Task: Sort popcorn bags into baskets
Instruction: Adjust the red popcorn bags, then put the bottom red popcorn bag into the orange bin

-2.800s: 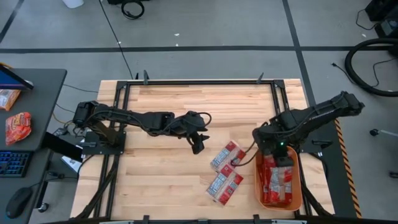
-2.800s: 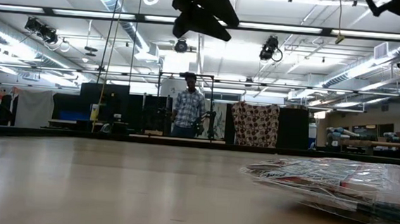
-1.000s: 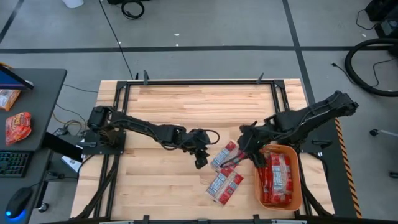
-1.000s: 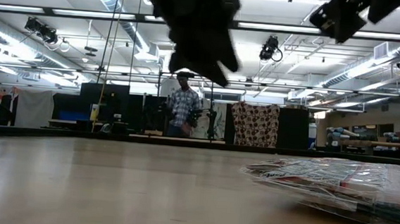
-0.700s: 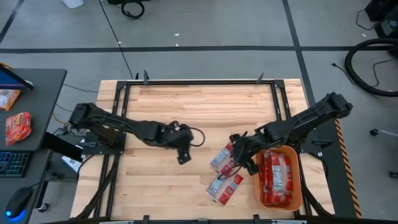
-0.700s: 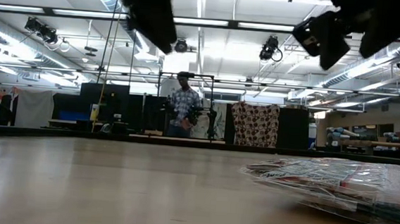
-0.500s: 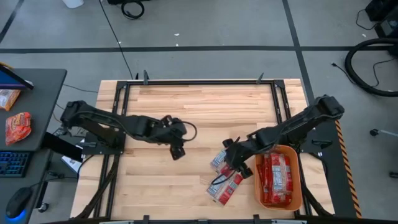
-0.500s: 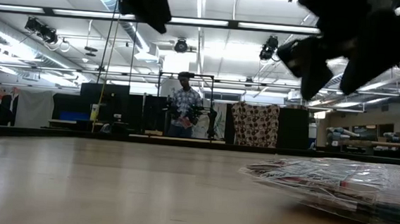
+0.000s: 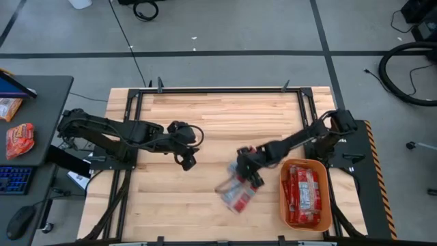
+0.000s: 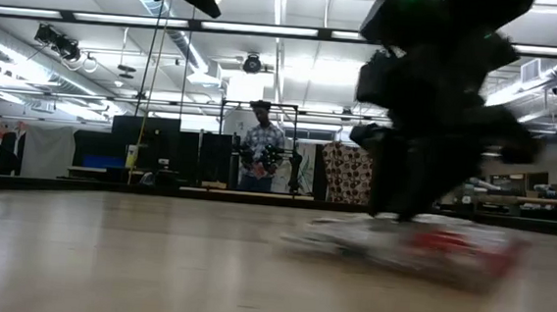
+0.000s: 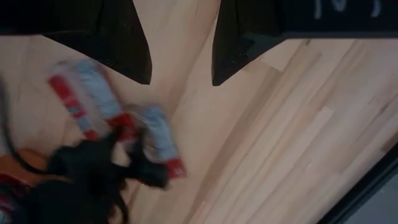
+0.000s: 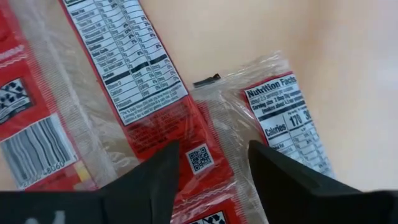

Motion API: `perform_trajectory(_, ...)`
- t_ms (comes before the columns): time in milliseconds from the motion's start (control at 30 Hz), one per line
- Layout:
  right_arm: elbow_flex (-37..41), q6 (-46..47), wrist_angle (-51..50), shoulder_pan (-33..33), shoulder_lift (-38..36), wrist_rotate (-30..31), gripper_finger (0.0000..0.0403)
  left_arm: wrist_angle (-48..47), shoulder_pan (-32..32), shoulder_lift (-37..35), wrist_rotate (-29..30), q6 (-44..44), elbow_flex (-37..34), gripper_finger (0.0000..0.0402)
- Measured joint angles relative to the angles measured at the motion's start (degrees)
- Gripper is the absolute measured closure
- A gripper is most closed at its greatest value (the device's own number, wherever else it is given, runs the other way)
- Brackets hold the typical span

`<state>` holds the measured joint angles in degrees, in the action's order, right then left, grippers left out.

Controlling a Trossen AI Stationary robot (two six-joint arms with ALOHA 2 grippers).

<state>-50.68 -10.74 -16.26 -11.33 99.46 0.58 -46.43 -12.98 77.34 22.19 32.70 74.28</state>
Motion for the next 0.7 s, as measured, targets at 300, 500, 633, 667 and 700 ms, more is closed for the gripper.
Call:
perform_trajectory(300, -1.36, 0.40, -0.90, 13.06, -2.97, -0.31, 0.0229, 1.95, -0.31, 1.72, -6.30, -0.35, -0.19, 0.0230)
perform_trajectory(500, -4.83, 0.47, -5.23, 14.92, -9.97, 0.39, 0.0241, 15.18, 2.13, 2.86, -19.75, 0.70, -7.32, 0.0230)
perform_trajectory(633, -4.94, 1.53, -7.46, 13.37, -13.91, 0.23, 0.0241, 22.05, 4.47, 3.34, -20.95, 3.02, -13.83, 0.0230)
perform_trajectory(667, -4.93, 1.92, -8.33, 12.73, -14.24, 0.03, 0.0241, 25.26, 5.20, 3.68, -21.58, 3.67, -15.20, 0.0230)
perform_trajectory(700, -4.89, 2.41, -8.80, 12.00, -14.32, -0.14, 0.0241, 28.02, 5.89, 3.80, -22.22, 4.36, -16.67, 0.0230)
